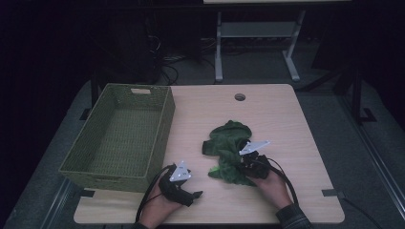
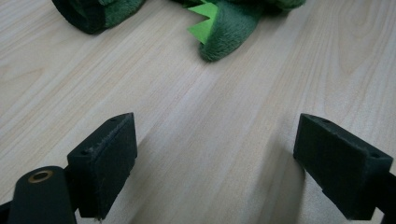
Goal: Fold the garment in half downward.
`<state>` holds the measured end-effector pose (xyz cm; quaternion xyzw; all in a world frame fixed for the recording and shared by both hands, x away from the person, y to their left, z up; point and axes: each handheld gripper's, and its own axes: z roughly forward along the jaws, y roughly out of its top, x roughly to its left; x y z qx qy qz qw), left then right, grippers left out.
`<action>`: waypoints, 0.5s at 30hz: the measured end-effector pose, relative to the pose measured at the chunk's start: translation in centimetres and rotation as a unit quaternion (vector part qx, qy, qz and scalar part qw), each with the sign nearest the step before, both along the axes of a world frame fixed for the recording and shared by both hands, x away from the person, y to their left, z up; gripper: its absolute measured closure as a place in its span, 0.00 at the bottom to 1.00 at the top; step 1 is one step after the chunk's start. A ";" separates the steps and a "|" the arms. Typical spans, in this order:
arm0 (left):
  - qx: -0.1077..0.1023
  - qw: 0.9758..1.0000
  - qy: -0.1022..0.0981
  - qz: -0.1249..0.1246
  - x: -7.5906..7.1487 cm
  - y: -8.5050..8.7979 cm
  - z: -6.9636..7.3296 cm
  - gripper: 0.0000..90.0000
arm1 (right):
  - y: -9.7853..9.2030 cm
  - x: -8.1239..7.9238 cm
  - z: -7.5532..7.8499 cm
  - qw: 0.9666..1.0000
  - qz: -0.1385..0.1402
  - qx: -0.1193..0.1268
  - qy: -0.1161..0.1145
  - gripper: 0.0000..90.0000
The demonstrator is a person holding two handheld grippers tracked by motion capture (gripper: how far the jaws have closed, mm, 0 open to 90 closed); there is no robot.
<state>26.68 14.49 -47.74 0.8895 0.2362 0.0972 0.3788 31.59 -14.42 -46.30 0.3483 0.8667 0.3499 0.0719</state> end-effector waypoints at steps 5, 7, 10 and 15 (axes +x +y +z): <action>0.002 1.000 -0.001 -0.003 0.0 0.0 0.0 0.14 | -0.3 0.0 0.3 1.000 -0.005 0.003 -0.009 1.00; 0.003 1.000 -0.002 -0.004 0.1 0.0 0.0 0.14 | -0.7 -0.2 0.9 1.000 -0.010 0.014 -0.015 0.94; 0.003 1.000 -0.002 -0.004 0.1 0.0 0.0 0.14 | -1.3 -0.6 1.6 0.999 -0.013 0.023 -0.030 0.87; 0.002 1.000 0.000 -0.003 0.1 0.0 0.0 0.14 | -2.7 -1.3 2.3 0.999 -0.027 0.026 -0.040 0.80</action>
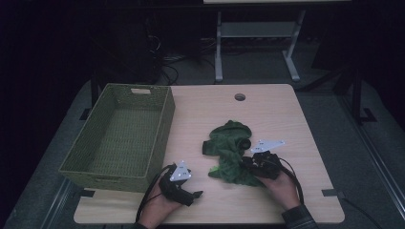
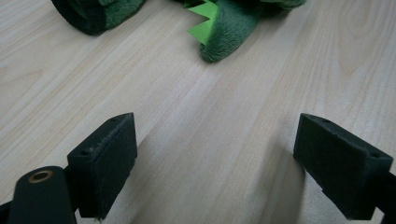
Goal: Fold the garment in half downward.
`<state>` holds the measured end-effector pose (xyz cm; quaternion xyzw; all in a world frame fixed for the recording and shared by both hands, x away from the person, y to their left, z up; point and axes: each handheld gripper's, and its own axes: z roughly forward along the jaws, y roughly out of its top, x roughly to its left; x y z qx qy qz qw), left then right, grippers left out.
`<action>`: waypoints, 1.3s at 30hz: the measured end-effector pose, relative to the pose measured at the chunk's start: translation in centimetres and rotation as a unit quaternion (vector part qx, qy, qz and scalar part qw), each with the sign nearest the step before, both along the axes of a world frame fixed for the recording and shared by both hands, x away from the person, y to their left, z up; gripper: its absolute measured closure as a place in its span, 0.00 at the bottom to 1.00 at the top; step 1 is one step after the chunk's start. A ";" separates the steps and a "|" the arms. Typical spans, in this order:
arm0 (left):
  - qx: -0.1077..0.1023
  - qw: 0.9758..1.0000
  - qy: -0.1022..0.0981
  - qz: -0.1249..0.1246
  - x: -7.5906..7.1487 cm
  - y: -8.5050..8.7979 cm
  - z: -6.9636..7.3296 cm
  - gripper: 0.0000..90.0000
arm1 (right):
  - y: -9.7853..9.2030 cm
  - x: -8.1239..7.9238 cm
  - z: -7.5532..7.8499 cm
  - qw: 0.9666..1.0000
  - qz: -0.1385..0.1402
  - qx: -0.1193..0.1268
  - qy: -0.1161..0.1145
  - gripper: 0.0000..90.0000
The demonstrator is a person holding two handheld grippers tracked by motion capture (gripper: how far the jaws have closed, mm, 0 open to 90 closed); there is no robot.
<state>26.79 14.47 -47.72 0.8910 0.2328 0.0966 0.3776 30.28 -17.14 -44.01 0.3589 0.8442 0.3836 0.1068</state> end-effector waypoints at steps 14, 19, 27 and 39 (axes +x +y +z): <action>-0.001 1.000 -0.001 0.003 0.0 0.1 0.0 0.16 | -5.2 -2.3 0.4 1.000 -0.016 0.008 -0.018 0.68; -0.001 1.000 -0.001 0.003 0.0 0.1 0.0 0.16 | -7.1 -3.5 -0.2 1.000 -0.026 0.014 -0.005 0.65; 0.000 1.000 -0.001 0.001 0.0 0.1 0.0 0.16 | -10.0 -5.6 -1.0 0.999 -0.040 0.013 -0.001 0.62; -0.002 1.000 -0.001 0.003 0.0 0.0 0.0 0.16 | -10.3 -6.8 -2.6 0.999 -0.027 0.015 0.032 0.60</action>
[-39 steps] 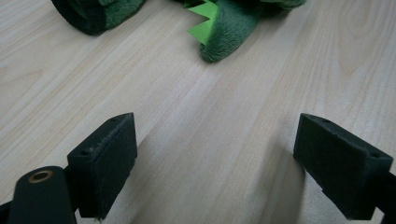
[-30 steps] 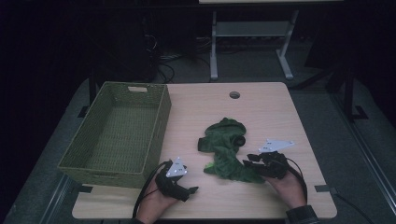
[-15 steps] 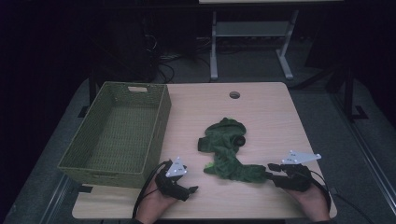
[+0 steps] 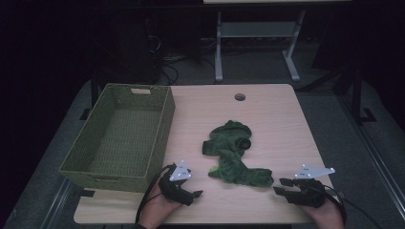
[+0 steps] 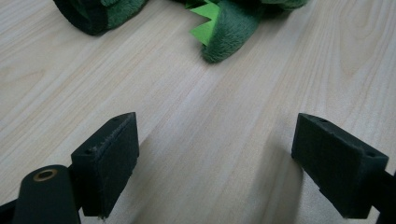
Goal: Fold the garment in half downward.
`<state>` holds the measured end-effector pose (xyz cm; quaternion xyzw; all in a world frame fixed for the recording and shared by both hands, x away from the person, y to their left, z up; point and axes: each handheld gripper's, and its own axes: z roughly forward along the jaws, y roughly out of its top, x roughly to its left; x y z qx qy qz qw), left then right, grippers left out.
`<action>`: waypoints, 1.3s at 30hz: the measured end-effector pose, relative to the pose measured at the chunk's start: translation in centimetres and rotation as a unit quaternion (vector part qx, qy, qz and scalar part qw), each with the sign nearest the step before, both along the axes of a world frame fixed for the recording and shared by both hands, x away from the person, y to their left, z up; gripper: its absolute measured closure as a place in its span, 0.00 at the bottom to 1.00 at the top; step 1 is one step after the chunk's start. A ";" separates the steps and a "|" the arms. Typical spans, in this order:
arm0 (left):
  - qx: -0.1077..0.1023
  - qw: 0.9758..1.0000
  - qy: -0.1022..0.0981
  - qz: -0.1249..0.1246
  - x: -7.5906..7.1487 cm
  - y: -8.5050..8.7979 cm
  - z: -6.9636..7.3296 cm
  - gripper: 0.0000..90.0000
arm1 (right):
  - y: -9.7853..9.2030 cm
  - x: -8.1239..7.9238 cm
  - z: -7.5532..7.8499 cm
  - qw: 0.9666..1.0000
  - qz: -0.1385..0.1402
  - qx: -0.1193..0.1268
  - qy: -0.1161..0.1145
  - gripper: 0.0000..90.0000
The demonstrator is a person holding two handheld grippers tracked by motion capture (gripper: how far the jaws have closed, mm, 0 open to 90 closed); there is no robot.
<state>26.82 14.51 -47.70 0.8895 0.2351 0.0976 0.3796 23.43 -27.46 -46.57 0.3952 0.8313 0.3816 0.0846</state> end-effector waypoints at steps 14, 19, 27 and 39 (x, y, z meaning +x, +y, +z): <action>0.002 1.000 -0.002 -0.008 0.0 0.0 0.0 0.16 | 1.2 1.4 -0.1 1.000 0.011 0.009 -0.002 0.93; 0.000 1.000 -0.002 -0.007 0.0 0.0 0.0 0.16 | 1.1 1.5 0.8 0.999 0.019 0.020 -0.020 0.93; 0.001 1.000 -0.001 -0.009 0.0 0.0 0.0 0.16 | 2.3 2.1 2.3 0.996 0.058 0.029 -0.056 0.93; 0.000 1.000 -0.001 -0.008 0.0 0.0 0.0 0.16 | 5.9 3.9 4.9 0.986 0.129 0.042 -0.099 0.93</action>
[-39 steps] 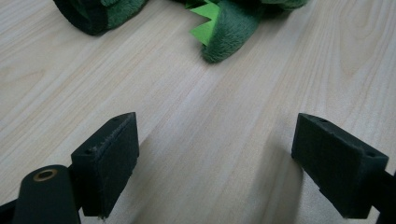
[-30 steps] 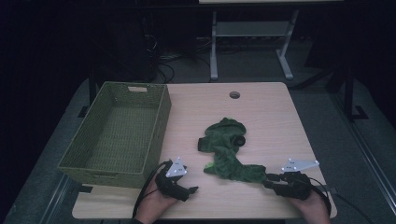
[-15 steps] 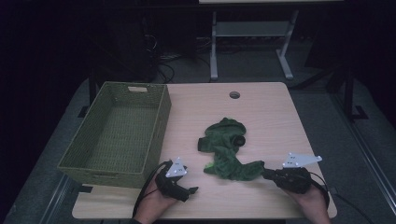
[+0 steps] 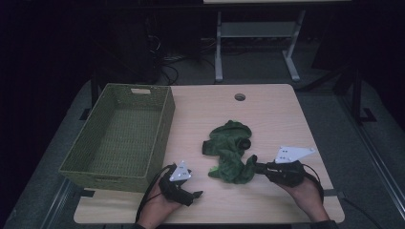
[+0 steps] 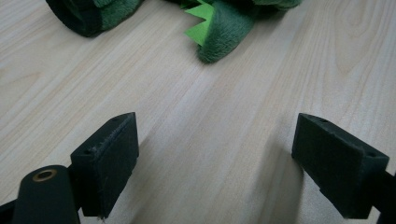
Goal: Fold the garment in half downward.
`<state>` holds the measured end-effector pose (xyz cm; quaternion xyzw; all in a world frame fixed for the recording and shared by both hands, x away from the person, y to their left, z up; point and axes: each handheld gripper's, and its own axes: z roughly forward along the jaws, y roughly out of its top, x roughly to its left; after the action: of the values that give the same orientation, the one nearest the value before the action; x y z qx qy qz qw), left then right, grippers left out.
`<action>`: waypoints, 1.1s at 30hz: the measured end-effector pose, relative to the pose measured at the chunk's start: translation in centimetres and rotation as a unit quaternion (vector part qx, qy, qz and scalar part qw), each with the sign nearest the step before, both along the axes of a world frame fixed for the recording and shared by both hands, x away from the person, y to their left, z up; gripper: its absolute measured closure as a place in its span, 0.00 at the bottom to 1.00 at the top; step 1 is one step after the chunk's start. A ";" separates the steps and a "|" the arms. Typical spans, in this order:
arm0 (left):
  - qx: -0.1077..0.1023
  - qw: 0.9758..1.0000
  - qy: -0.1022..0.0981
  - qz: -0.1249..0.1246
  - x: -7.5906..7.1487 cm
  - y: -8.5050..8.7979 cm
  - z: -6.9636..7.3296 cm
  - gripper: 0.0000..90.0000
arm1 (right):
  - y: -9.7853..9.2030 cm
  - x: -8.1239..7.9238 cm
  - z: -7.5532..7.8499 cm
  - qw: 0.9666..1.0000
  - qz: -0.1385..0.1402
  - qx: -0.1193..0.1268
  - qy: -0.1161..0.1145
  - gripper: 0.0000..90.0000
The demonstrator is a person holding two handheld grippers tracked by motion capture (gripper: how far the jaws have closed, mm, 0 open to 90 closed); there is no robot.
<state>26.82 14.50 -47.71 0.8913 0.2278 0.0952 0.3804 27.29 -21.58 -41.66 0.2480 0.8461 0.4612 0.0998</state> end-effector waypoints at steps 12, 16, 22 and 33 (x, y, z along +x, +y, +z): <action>0.000 1.000 0.000 0.000 0.0 0.0 0.0 0.16 | 4.5 2.1 0.3 1.000 0.029 0.002 -0.008 0.89; 0.003 1.000 -0.003 -0.002 0.1 0.0 0.0 0.16 | 5.1 2.8 0.6 0.999 0.023 0.019 -0.011 0.81; 0.002 1.000 -0.002 -0.001 0.0 0.0 0.0 0.16 | 4.7 3.6 0.6 1.000 -0.011 0.027 -0.001 0.98; 0.002 1.000 0.000 -0.002 0.0 0.0 0.0 0.16 | 6.8 4.5 -3.3 0.998 -0.003 -0.024 0.059 1.00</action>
<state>26.84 14.51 -47.69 0.8927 0.2261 0.0946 0.3783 31.78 -14.82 -44.92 0.2752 0.8603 0.4254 0.0570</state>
